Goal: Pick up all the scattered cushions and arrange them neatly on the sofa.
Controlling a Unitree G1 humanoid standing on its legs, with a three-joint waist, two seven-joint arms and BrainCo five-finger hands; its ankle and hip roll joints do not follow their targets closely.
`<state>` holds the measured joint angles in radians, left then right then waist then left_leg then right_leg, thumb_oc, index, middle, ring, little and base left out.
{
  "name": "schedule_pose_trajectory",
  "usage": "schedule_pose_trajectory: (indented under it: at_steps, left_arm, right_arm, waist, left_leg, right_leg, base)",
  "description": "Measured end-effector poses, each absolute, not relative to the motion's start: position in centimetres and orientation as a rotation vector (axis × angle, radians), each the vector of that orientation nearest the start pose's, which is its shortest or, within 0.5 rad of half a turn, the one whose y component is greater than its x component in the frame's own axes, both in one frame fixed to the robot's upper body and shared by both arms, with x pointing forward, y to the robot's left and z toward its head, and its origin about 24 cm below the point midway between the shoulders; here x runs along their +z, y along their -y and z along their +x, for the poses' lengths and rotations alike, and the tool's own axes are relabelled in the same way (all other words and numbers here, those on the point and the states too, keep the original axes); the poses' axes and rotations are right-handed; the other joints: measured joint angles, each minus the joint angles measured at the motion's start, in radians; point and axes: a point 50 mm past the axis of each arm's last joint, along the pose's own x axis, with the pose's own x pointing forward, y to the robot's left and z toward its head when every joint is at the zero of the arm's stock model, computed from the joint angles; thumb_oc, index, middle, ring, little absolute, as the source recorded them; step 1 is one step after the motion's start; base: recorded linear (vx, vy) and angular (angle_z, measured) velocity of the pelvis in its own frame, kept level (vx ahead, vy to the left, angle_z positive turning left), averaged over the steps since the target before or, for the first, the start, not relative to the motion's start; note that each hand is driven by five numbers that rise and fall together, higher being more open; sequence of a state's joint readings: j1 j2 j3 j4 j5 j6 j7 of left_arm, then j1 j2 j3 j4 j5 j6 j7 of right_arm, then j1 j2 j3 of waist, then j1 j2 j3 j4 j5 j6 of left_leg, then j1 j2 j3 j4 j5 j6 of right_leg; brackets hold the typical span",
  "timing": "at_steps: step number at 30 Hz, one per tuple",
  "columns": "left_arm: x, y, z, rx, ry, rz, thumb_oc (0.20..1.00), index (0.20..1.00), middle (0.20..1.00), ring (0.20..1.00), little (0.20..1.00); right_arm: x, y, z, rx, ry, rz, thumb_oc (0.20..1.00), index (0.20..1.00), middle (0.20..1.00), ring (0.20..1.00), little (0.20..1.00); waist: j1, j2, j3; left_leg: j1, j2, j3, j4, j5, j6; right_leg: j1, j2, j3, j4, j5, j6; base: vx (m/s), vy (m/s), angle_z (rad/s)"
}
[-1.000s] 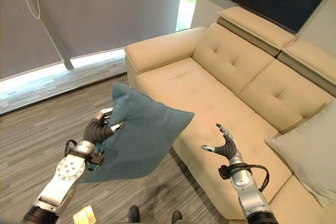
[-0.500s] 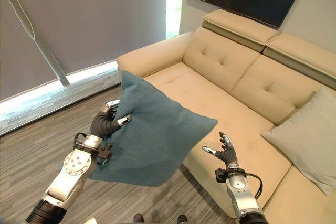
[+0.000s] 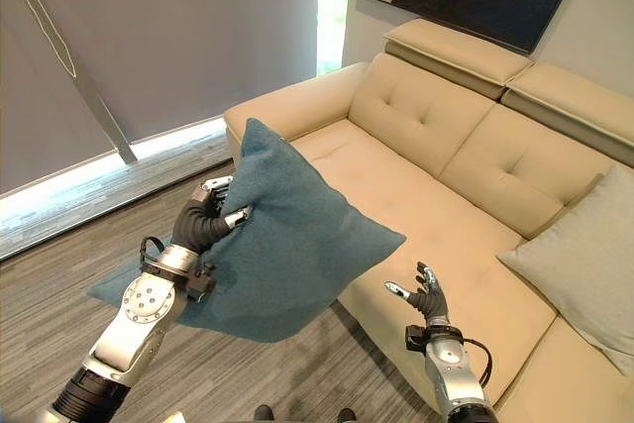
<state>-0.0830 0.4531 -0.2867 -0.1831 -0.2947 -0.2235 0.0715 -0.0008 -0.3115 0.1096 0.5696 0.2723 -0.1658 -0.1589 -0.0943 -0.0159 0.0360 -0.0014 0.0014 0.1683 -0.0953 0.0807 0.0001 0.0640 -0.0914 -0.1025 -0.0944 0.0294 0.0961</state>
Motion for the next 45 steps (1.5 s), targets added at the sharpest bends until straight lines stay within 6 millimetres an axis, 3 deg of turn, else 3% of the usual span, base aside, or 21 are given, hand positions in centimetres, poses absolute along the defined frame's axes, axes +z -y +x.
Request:
schedule_pose_trajectory:
  at_steps: [6,13,18,20,25,31,38,45]
  left_arm:
    - [11.9,-14.2,25.3,-0.315,0.387,0.049,0.2,0.2,0.2,0.2,0.2]
    - [13.9,-13.4,24.5,-0.36,0.479,0.017,0.2,0.2,0.2,0.2,0.2]
    - [15.2,-12.9,25.0,-0.386,0.523,-0.054,0.2,0.2,0.2,0.2,0.2]
    - [15.7,-12.4,25.1,-0.408,0.541,-0.095,0.2,0.2,0.2,0.2,0.2]
    - [17.0,-11.8,25.3,-0.43,0.602,-0.14,0.2,0.2,0.2,0.2,0.2]
    - [18.3,-11.6,25.2,-0.44,0.677,-0.175,0.2,0.2,0.2,0.2,0.2]
    - [19.8,-11.4,24.7,-0.43,0.764,-0.249,0.2,0.2,0.2,0.2,0.2]
    - [20.1,-11.6,24.7,-0.42,0.782,-0.302,0.2,0.2,0.2,0.2,0.2]
  right_arm:
    - [-6.3,21.5,21.7,-0.177,-0.417,0.006,1.0,1.0,1.0,1.0,1.0]
    - [-6.3,20.9,22.0,-0.167,-0.407,0.134,1.0,1.0,1.0,1.0,1.0]
    - [-5.8,18.9,23.7,-0.153,-0.374,0.385,1.0,1.0,1.0,1.0,1.0]
    - [-5.6,18.3,24.1,-0.146,-0.356,0.499,1.0,1.0,1.0,1.0,1.0]
    - [-4.4,16.7,25.1,-0.08,-0.3,0.643,1.0,1.0,1.0,1.0,1.0]
    - [-2.7,15.1,25.7,0.021,-0.24,0.716,1.0,1.0,1.0,1.0,1.0]
    - [0.3,14.9,26.6,0.079,-0.095,0.73,1.0,1.0,1.0,1.0,1.0]
    - [1.6,14.7,27.3,0.102,-0.04,0.734,1.0,1.0,1.0,1.0,1.0]
  waist:
    - [0.001,0.002,-0.001]
    - [0.004,0.01,-0.005]
    - [0.01,0.027,-0.016]
    - [0.033,0.029,-0.017]
    - [0.059,0.03,-0.017]
    - [0.062,0.029,-0.017]
    - [0.077,0.031,-0.016]
    - [0.089,0.031,-0.016]
  left_leg:
    - [0.0,0.0,-0.013,0.0,0.0,0.0]
    - [0.0,0.0,-0.017,0.003,0.002,0.002]
    - [-0.001,0.0,-0.027,0.0,0.001,-0.007]
    - [-0.004,0.0,-0.035,0.0,0.002,-0.008]
    - [-0.011,-0.001,-0.044,0.004,0.015,0.001]
    - [-0.015,-0.001,-0.056,0.004,0.016,0.0]
    - [-0.018,-0.001,-0.059,0.003,0.013,-0.007]
    - [-0.022,-0.002,-0.063,0.003,0.013,-0.007]
  right_leg:
    - [0.007,0.0,-0.016,0.0,-0.002,-0.004]
    - [0.011,0.0,-0.021,0.0,-0.004,-0.004]
    - [0.014,0.002,-0.03,0.0,-0.005,-0.005]
    - [0.014,0.002,-0.039,0.0,-0.007,-0.008]
    - [0.014,0.003,-0.054,0.004,-0.009,-0.008]
    - [0.014,0.003,-0.065,0.004,-0.011,-0.008]
    - [0.013,0.004,-0.067,0.004,-0.011,-0.009]
    - [0.011,0.003,-0.07,0.004,-0.013,-0.011]
  base:
    - [0.01,-0.008,0.08]
    - [0.0,-0.001,0.02]
    - [0.0,-0.007,0.04]
    - [0.0,-0.006,0.11]
    - [0.0,-0.003,0.1]
    - [0.0,0.003,0.04]
    - [0.0,0.002,0.01]
    - [0.0,0.0,0.0]
